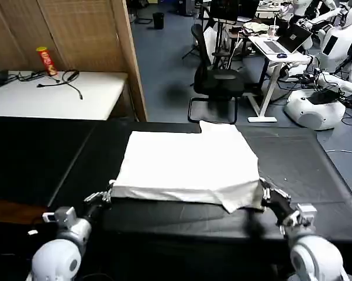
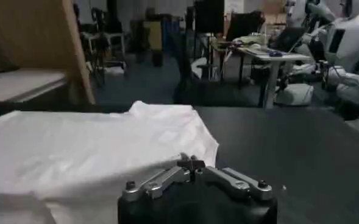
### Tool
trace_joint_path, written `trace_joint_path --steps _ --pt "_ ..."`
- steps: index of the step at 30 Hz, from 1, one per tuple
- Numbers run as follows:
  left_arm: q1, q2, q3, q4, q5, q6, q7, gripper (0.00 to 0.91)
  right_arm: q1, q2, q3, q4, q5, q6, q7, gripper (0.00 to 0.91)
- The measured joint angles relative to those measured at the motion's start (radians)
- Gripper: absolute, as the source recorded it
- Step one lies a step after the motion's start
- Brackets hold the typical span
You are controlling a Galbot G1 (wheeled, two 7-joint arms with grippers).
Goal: Fold and organize the clothes.
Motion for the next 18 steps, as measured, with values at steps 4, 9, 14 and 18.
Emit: trace_joint_path --steps 4,9,14,18 --pt "-0.053 0.02 0.027 0.055 0.002 -0.003 0.005 0.0 0.076 0.0 -0.048 -0.093 -0.015 0.006 -0.011 0.0" --pt "-0.124 0.046 0.071 0.114 0.002 -0.006 0.013 0.0 0.144 0.0 -0.089 -0.174 -0.015 0.006 -0.024 0.0" --pt "-0.177 0.052 0.114 0.161 0.012 -0.009 0.01 0.878 0.181 -0.005 -0.109 -0.215 -0.007 0.006 -0.062 0.878" --pt "-0.201 0.044 0.122 0.192 0.029 -0.01 0.001 0.878 0.169 -0.025 -0.097 -0.202 0.02 0.007 -0.076 0.878"
